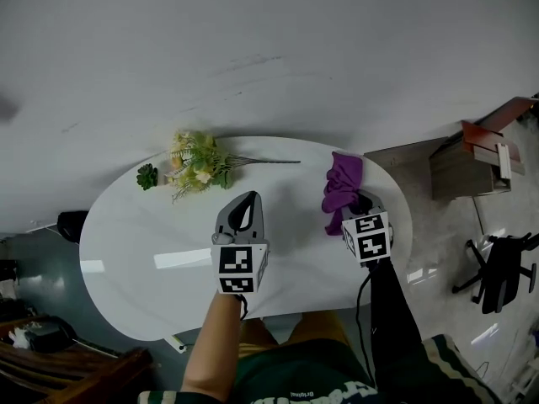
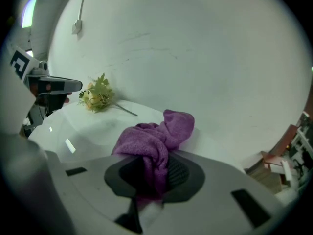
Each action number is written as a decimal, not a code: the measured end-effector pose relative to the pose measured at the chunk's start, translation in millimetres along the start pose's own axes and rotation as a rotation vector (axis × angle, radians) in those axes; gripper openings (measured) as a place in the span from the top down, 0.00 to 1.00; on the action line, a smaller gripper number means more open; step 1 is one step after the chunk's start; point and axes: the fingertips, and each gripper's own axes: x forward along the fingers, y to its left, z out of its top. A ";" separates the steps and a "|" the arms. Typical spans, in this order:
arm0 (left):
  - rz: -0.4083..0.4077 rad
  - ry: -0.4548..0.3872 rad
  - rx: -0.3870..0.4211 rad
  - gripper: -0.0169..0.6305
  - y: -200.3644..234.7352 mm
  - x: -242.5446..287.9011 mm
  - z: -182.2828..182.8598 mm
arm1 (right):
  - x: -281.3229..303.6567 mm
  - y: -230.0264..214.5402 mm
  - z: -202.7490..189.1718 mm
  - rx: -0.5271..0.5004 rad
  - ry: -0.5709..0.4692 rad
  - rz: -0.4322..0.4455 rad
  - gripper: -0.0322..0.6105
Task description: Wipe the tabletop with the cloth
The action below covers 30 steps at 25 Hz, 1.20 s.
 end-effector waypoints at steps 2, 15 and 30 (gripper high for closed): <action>0.018 -0.009 -0.001 0.97 19.1 -10.7 -4.8 | 4.0 19.9 2.7 -0.006 0.008 0.019 0.82; -0.020 -0.055 0.003 0.97 152.2 -92.2 -49.3 | 25.4 168.3 18.3 0.002 0.013 -0.006 0.82; 0.017 -0.111 -0.011 0.97 324.9 -201.9 -109.3 | 65.3 376.9 47.3 -0.099 0.040 -0.010 0.82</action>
